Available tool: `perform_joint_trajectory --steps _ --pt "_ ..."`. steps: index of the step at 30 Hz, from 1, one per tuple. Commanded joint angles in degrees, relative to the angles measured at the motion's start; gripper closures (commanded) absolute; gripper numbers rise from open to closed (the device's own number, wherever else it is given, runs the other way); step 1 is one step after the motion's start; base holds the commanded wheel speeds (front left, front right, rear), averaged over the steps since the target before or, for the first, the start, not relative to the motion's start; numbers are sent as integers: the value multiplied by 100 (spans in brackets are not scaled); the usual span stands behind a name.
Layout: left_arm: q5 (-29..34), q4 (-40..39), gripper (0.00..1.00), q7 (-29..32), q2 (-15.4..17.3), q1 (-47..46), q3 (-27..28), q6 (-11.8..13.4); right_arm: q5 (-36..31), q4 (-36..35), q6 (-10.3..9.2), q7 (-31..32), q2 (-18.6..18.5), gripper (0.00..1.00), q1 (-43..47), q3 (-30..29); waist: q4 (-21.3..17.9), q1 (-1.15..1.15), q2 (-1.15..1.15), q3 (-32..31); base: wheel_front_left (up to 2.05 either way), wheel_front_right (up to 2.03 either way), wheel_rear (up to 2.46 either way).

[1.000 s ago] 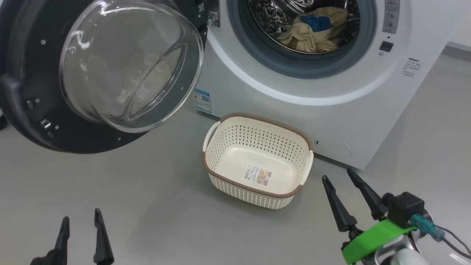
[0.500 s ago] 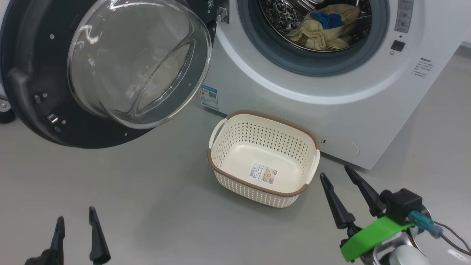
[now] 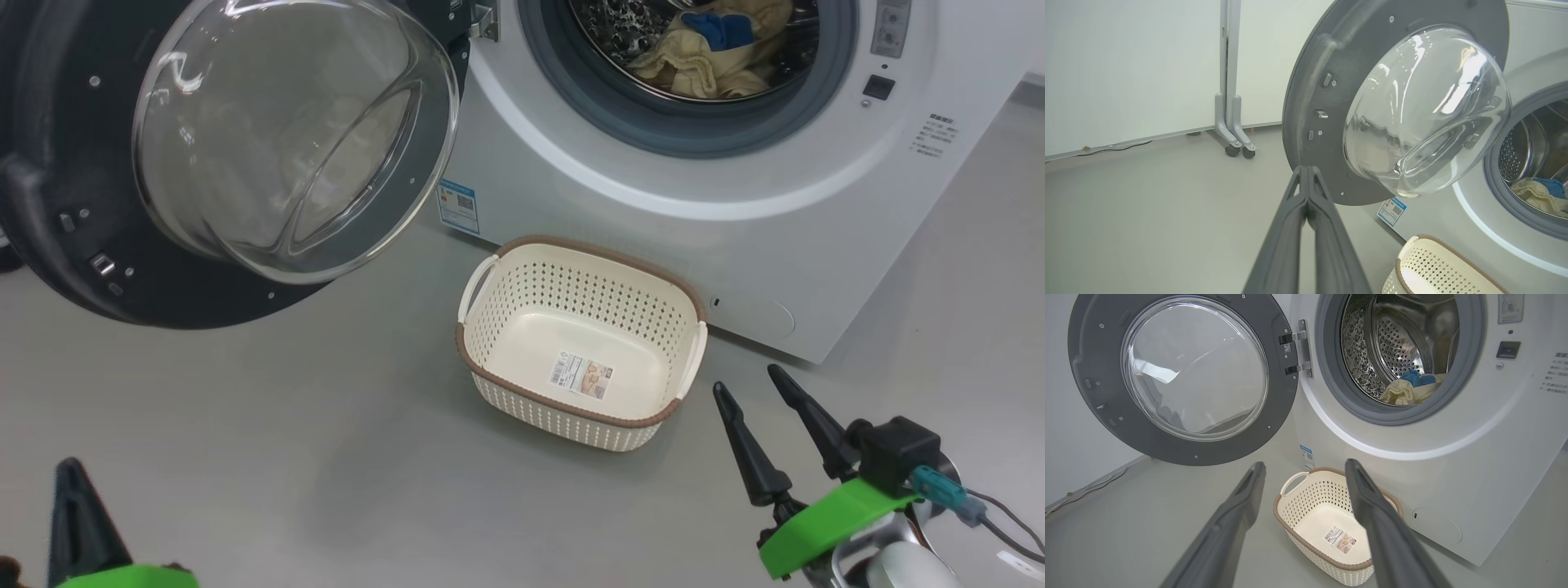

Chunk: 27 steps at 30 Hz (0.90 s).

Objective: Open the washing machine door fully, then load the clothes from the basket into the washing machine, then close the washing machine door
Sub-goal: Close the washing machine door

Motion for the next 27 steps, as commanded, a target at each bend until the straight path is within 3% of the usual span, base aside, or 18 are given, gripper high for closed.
perform_joint_trajectory --steps 1,5,6,14,27 --pt "-14 -202 100 -55 93 -258 311 -32 18 -171 -16 -55 -117 0 -280 52 1 0 0 7 0 0 0" --pt "-340 -232 100 -55 209 -536 783 -253 12 -176 -16 -55 -113 0 -282 39 14 0 0 36 0 0 0" --pt "-669 -207 100 -29 252 -748 1001 -365 12 -173 -16 -55 -109 0 -295 48 11 0 0 46 0 0 0" --pt "-1608 162 100 320 1029 -1872 1841 -700 29 -164 -16 -55 -138 0 -346 135 -64 0 0 58 0 0 0" --pt "-2785 1658 100 1041 2078 -3884 2408 -1027 35 -193 -16 -55 -329 0 -437 220 -283 0 0 287 0 0 0"
